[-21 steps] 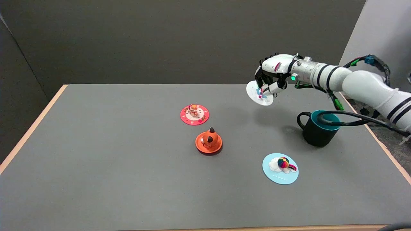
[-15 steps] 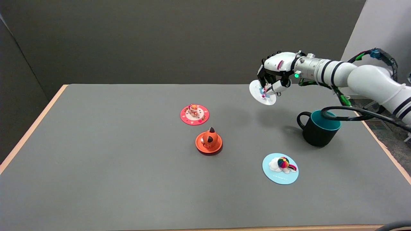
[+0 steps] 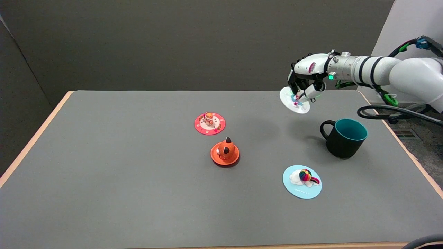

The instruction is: Place the white cup lid onto the cup.

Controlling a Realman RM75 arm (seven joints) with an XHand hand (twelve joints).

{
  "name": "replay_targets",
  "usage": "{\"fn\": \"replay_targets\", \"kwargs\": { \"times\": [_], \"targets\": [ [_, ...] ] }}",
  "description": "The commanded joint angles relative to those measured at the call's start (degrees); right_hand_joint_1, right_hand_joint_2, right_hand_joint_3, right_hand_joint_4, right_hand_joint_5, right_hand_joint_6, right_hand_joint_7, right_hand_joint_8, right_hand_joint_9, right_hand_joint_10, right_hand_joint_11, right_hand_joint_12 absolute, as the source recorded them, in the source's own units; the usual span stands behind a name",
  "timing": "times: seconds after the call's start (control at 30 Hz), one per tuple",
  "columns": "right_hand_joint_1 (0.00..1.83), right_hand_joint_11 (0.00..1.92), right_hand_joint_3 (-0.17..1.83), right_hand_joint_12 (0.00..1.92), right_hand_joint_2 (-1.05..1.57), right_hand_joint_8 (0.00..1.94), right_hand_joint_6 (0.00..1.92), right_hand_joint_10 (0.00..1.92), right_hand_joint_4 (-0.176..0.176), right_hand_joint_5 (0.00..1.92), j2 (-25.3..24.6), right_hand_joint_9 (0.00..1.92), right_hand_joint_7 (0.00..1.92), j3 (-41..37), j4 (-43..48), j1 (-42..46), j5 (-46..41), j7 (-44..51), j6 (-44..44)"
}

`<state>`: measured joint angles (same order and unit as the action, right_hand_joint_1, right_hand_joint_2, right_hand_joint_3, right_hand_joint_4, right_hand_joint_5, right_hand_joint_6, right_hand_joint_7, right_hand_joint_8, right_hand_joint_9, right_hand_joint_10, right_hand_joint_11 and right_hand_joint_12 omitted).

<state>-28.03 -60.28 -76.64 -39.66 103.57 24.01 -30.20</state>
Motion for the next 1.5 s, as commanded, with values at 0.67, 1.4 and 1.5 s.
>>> {"fn": "replay_targets", "kwargs": {
  "times": [0.67, 1.4, 1.5],
  "targets": [
    [1.23, 0.69, 0.26, 0.86, 1.00, 1.14, 0.97, 1.02, -0.066, 0.92, 7.54, 0.87, 1.02, -4.02, -5.32, -0.74, 9.34, -9.65, -16.13],
    [1.23, 0.68, 0.26, 0.86, 1.00, 1.15, 0.98, 1.02, -0.052, 0.92, 10.85, 0.87, 1.01, -5.94, -9.71, -0.61, 11.19, -12.43, -23.44],
    [1.23, 0.68, 0.26, 0.86, 1.00, 1.16, 0.98, 1.02, -0.050, 0.92, 10.85, 0.87, 1.00, -5.94, -9.87, -0.38, 11.21, -12.51, -23.95]
  ]
}}
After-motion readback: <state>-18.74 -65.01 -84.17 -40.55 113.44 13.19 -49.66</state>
